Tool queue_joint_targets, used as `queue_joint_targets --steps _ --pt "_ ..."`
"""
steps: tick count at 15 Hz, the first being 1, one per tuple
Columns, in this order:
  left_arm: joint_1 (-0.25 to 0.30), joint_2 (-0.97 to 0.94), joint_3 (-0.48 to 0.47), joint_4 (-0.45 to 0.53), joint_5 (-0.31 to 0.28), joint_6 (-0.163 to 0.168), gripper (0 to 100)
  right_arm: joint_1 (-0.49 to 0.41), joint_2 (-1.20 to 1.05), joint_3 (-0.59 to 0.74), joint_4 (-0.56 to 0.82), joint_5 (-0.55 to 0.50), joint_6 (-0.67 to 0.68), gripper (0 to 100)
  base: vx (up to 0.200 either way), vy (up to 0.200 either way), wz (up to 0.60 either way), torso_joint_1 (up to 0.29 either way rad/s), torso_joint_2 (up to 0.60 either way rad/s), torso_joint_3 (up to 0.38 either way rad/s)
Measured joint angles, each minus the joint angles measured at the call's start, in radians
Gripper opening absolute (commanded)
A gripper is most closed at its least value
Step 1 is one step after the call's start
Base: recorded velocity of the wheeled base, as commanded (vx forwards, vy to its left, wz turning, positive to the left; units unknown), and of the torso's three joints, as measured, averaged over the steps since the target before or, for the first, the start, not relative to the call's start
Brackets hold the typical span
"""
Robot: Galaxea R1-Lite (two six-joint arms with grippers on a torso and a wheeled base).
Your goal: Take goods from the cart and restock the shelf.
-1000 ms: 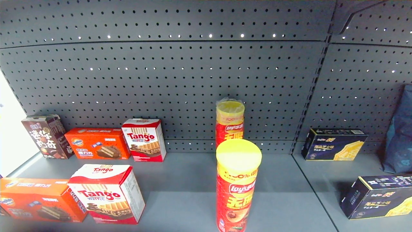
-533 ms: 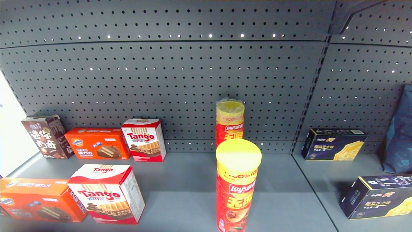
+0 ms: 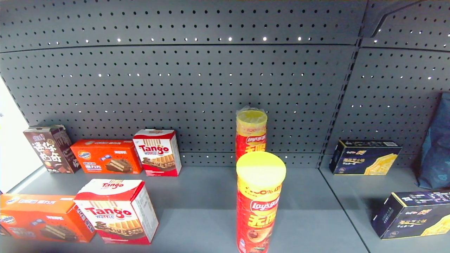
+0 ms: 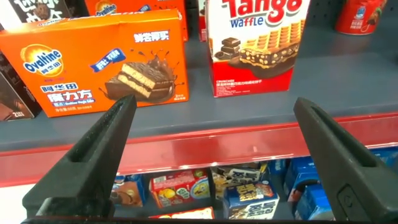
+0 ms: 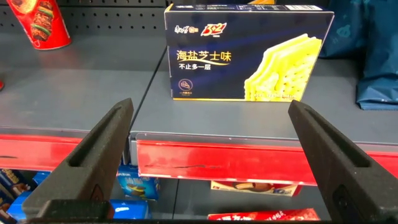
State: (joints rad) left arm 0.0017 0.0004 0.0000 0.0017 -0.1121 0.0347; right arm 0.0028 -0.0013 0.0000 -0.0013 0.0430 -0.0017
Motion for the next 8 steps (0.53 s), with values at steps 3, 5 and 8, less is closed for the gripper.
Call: queue_joint_targets --steps 3,5,8 --pt "0.000 0.000 0.000 0.000 0.001 -0.003 100 0.000 0.000 0.000 0.000 0.000 0.000 100 0.000 0.000 0.00 0.000 0.00 0.000" --pt "0.000 0.000 0.000 0.000 0.001 -0.004 100 0.000 0.000 0.000 0.000 0.000 0.000 100 0.000 0.000 0.00 0.000 0.00 0.000" --pt "0.000 0.000 -0.001 0.000 0.001 -0.002 100 0.000 0.000 0.000 0.000 -0.001 0.000 100 0.000 0.000 0.00 0.000 0.00 0.000"
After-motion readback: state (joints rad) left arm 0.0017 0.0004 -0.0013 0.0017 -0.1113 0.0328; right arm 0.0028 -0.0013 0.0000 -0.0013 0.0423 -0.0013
